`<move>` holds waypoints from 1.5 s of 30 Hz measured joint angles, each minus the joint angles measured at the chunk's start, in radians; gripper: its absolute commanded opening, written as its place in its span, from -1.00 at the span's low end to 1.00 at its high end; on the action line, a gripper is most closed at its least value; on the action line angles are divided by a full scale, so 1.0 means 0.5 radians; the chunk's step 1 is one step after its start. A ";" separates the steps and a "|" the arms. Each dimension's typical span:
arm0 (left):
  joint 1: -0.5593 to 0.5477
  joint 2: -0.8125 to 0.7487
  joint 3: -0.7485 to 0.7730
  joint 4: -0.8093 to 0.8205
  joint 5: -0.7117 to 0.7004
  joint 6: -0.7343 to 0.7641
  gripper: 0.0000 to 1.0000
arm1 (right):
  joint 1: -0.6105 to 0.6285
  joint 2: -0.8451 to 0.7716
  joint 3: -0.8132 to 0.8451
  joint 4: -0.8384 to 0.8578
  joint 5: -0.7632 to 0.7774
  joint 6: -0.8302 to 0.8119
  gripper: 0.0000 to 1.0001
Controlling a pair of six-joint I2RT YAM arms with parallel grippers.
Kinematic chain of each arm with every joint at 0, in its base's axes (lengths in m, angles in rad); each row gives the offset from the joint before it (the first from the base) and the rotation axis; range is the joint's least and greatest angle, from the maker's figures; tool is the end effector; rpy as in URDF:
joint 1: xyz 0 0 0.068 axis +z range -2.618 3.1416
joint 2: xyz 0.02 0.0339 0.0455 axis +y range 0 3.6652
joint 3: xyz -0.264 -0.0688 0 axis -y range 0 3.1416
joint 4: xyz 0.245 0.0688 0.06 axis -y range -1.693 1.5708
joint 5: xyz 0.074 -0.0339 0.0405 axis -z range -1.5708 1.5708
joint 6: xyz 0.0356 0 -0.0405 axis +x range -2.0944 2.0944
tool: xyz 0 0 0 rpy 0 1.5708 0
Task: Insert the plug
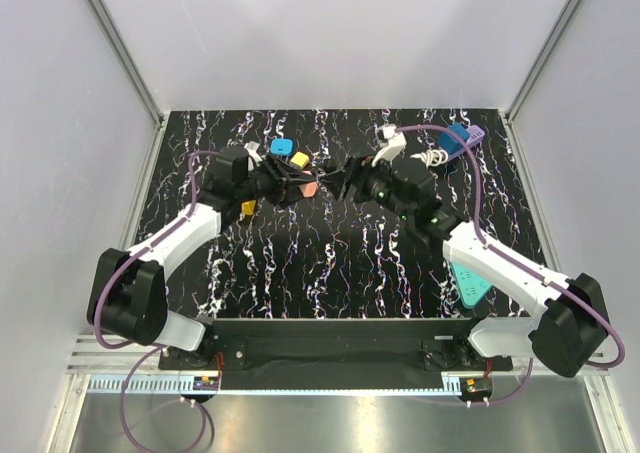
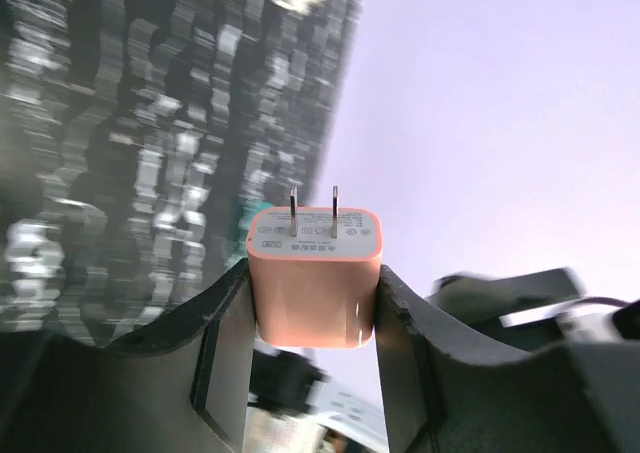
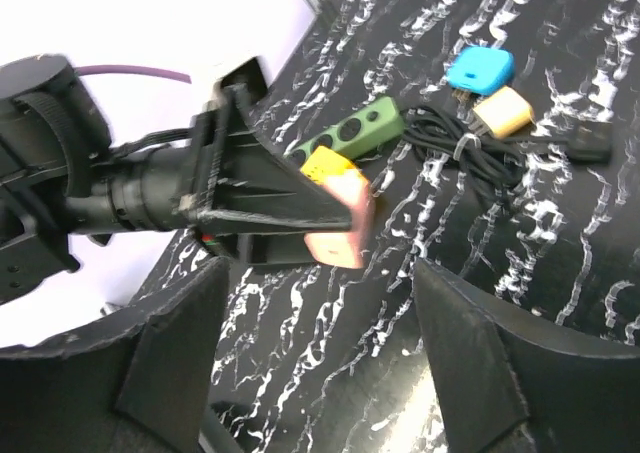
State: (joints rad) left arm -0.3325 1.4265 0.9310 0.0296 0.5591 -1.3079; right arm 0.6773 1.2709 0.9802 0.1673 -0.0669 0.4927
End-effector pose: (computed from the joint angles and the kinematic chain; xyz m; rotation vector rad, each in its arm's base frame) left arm 0.2955 -0.1220 0.2642 -0.7250 2.2437 -1.5013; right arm 0.2343 0.1915 0.3395 -0.2167 1.7695 0.9192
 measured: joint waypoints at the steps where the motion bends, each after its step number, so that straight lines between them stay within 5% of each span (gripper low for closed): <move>1: -0.021 0.000 -0.011 0.066 0.009 -0.079 -1.00 | 0.043 0.001 -0.007 0.030 0.040 -0.024 0.57; 12: -0.140 -0.014 -0.073 0.526 0.011 -0.587 -1.00 | 0.210 0.090 -0.076 0.345 0.287 -0.367 0.32; 23: -0.187 -0.014 -0.083 0.669 -0.005 -0.753 -1.00 | 0.224 0.229 -0.076 0.410 0.354 -0.557 0.01; 29: -0.216 -0.062 -0.116 0.677 -0.051 -0.776 -1.00 | 0.230 0.230 -0.076 0.480 0.362 -0.591 0.05; 32: -0.217 -0.073 -0.146 0.690 -0.072 -0.803 -1.00 | 0.243 0.236 -0.076 0.481 0.365 -0.641 -0.46; 33: -0.217 -0.073 -0.153 0.690 -0.083 -0.818 -1.00 | 0.246 0.240 -0.075 0.480 0.369 -0.671 -0.77; 35: -0.216 -0.072 -0.163 0.686 -0.102 -0.845 -0.41 | 0.246 0.253 -0.072 0.477 0.374 -0.742 -0.99; 37: -0.214 -0.063 -0.166 0.691 -0.095 -0.850 0.33 | 0.251 0.259 -0.067 0.467 0.385 -0.771 -1.00; 38: -0.215 -0.055 -0.166 0.703 -0.092 -0.835 0.54 | 0.252 0.259 -0.050 0.433 0.395 -0.772 -1.00; 41: -0.214 -0.045 -0.161 0.706 0.008 -0.735 0.93 | 0.243 0.269 0.112 0.159 0.527 -0.803 -1.00; 45: -0.173 -0.040 -0.104 0.587 0.116 -0.513 0.98 | 0.205 0.269 0.330 -0.283 0.616 -0.877 -1.00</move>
State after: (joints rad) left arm -0.4191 1.4067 0.8791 0.3233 0.6170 -1.5642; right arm 0.7799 1.4055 1.1454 0.0257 0.2413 0.0540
